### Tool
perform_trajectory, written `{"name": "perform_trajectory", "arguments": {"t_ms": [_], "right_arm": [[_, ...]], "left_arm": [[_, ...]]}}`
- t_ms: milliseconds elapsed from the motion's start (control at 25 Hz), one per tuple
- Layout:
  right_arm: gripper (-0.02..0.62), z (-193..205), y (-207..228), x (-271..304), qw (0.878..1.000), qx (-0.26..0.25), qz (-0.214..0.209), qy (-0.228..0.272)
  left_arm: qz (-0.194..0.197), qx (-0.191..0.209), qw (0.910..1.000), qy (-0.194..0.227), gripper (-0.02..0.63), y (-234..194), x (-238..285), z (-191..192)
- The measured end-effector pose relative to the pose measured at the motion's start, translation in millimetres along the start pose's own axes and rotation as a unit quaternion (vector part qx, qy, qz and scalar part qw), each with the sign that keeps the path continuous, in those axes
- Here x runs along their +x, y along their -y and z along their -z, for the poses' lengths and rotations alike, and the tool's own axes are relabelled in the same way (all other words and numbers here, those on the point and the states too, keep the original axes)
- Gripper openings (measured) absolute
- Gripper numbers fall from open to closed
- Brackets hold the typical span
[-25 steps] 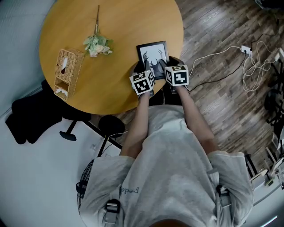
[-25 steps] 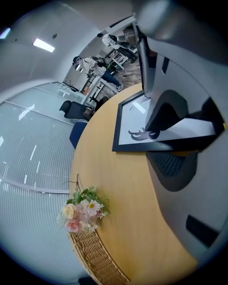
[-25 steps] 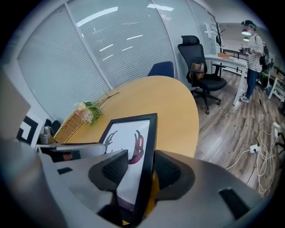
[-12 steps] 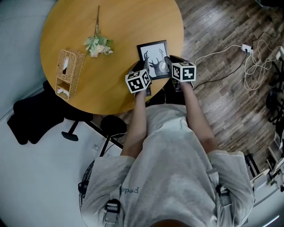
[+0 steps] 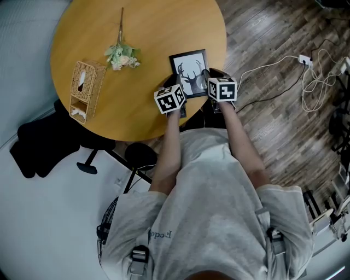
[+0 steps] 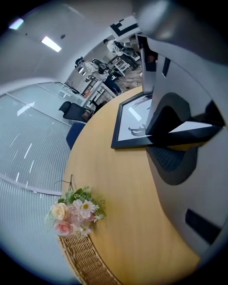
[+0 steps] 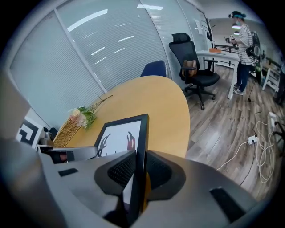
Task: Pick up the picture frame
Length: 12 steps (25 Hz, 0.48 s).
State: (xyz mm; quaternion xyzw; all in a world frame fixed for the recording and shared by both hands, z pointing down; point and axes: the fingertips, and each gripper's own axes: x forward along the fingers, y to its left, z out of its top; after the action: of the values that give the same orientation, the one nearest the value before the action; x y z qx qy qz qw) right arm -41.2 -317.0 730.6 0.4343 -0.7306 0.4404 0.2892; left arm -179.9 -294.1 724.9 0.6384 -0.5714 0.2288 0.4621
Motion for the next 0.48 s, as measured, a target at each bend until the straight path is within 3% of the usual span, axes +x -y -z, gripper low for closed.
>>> {"name": "perform_trajectory", "arguments": {"t_ms": [280,480], "right_arm": [[0.077,-0.5,-3.3,-4.1,1.000,-0.008,0.019,0.003],[0.077,-9.0,-7.6,-10.9,0.999,-0.012,0.020,0.023]], "left_arm": [[-0.022,0.020,0.9996,-0.002,0.095,1.1,-1.7,-1.9],[-0.024,0.035,0.9989,0.018,0.092,4.7,-10.5,-15.9]]}}
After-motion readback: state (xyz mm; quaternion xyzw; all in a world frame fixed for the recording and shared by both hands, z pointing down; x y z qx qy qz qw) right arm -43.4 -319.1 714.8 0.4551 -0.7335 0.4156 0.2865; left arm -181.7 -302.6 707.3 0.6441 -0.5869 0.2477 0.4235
